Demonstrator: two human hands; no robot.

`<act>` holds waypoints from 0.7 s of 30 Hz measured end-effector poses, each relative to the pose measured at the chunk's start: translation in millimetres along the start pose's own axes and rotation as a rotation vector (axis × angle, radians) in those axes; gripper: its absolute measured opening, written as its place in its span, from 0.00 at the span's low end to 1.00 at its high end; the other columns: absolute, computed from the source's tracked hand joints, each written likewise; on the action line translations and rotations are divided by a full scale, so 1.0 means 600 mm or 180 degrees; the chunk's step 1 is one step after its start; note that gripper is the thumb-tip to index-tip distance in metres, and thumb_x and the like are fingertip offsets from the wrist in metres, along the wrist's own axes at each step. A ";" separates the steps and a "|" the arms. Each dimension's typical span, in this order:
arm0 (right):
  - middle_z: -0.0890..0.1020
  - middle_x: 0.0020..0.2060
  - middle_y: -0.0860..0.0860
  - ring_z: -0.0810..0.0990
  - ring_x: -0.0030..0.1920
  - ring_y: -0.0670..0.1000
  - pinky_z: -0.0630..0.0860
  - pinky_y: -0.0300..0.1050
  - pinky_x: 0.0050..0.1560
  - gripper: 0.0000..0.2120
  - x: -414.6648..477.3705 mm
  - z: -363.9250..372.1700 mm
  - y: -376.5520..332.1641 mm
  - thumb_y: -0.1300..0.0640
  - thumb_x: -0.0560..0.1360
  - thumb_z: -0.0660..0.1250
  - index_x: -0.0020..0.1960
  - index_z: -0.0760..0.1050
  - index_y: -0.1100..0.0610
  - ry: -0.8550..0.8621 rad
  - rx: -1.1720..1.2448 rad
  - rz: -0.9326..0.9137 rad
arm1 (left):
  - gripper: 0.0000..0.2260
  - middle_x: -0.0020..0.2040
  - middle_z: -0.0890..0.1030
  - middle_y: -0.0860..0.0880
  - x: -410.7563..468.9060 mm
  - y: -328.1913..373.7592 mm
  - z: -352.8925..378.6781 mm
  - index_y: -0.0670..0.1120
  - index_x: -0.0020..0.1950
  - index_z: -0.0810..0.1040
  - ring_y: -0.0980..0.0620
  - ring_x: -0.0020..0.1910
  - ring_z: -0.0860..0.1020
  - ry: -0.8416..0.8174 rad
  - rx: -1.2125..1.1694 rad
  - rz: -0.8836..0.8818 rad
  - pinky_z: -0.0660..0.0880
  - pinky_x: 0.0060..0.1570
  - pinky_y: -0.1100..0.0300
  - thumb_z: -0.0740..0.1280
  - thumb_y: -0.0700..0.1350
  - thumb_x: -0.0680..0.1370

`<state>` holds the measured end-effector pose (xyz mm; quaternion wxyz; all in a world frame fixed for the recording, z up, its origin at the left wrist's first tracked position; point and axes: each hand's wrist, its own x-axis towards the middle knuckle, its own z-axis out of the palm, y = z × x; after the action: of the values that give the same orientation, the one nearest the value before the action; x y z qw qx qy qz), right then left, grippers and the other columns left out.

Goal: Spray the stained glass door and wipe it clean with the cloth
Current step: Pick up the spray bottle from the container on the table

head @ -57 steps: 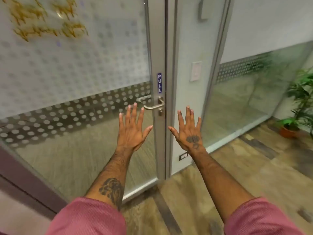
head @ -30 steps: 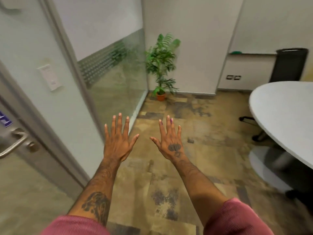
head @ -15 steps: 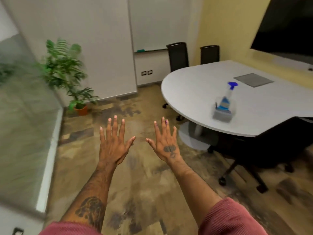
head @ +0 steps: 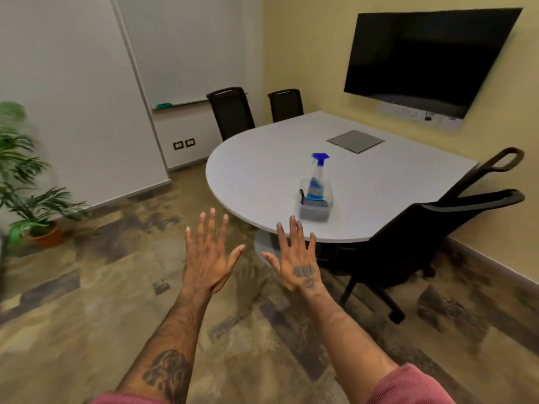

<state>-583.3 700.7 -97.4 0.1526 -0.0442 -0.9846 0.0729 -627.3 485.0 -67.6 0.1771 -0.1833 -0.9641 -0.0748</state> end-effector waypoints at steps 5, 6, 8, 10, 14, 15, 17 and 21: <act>0.59 0.78 0.64 0.59 0.77 0.64 0.61 0.70 0.70 0.39 0.048 0.014 0.075 0.32 0.79 0.48 0.79 0.59 0.58 0.0030 -0.0118 0.0181 | 0.38 0.83 0.43 0.43 0.080 0.045 0.038 0.48 0.83 0.46 0.43 0.82 0.44 -0.0013 -0.0131 0.0300 0.47 0.76 0.35 0.44 0.69 0.79; 0.57 0.78 0.64 0.57 0.78 0.63 0.58 0.70 0.71 0.39 0.059 0.017 0.088 0.32 0.79 0.48 0.79 0.57 0.57 0.0027 -0.0132 0.0207 | 0.38 0.83 0.42 0.43 0.097 0.052 0.046 0.48 0.83 0.45 0.44 0.82 0.43 -0.0005 -0.0162 0.0342 0.47 0.76 0.35 0.44 0.69 0.79; 0.55 0.79 0.63 0.56 0.79 0.62 0.55 0.68 0.71 0.39 0.083 0.025 0.108 0.31 0.78 0.47 0.80 0.54 0.56 0.0002 -0.0161 0.0301 | 0.38 0.83 0.42 0.44 0.129 0.060 0.063 0.48 0.83 0.45 0.44 0.82 0.42 -0.0012 -0.0228 0.0393 0.46 0.76 0.36 0.44 0.69 0.79; 0.55 0.79 0.62 0.56 0.79 0.62 0.53 0.68 0.71 0.39 0.109 0.031 0.125 0.31 0.78 0.45 0.80 0.52 0.56 -0.0053 -0.0174 0.0417 | 0.39 0.83 0.43 0.43 0.166 0.065 0.084 0.47 0.83 0.45 0.43 0.82 0.44 -0.0024 -0.0277 0.0447 0.46 0.76 0.35 0.43 0.70 0.79; 0.44 0.80 0.58 0.46 0.80 0.60 0.47 0.68 0.73 0.39 0.166 0.053 0.157 0.28 0.76 0.37 0.79 0.38 0.50 -0.0110 -0.0104 0.0513 | 0.39 0.83 0.44 0.43 0.242 0.068 0.120 0.48 0.83 0.46 0.42 0.82 0.44 -0.0120 -0.0329 0.0502 0.46 0.76 0.36 0.41 0.70 0.79; 0.45 0.80 0.58 0.47 0.79 0.60 0.47 0.68 0.73 0.39 0.184 0.059 0.162 0.28 0.77 0.36 0.79 0.38 0.50 -0.0081 -0.0127 0.0581 | 0.39 0.83 0.43 0.43 0.265 0.067 0.131 0.48 0.82 0.45 0.43 0.82 0.43 -0.0144 -0.0352 0.0512 0.46 0.76 0.36 0.39 0.71 0.78; 0.49 0.80 0.59 0.51 0.79 0.60 0.49 0.67 0.72 0.39 0.216 0.065 0.173 0.29 0.77 0.38 0.80 0.42 0.52 -0.0102 -0.0150 0.0735 | 0.39 0.83 0.43 0.44 0.305 0.069 0.147 0.49 0.82 0.44 0.43 0.82 0.42 -0.0178 -0.0414 0.0590 0.47 0.77 0.35 0.37 0.71 0.78; 0.46 0.80 0.58 0.46 0.80 0.60 0.45 0.65 0.73 0.39 0.268 0.084 0.201 0.28 0.77 0.37 0.80 0.40 0.51 -0.0150 -0.0143 0.0886 | 0.38 0.83 0.47 0.42 0.385 0.075 0.185 0.47 0.83 0.50 0.41 0.82 0.47 -0.0228 -0.0459 0.0790 0.50 0.75 0.35 0.40 0.70 0.79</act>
<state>-743.6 830.8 -116.4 0.1169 -0.1819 -0.9737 0.0723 -845.7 625.4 -81.7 0.1369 -0.3159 -0.9318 -0.1148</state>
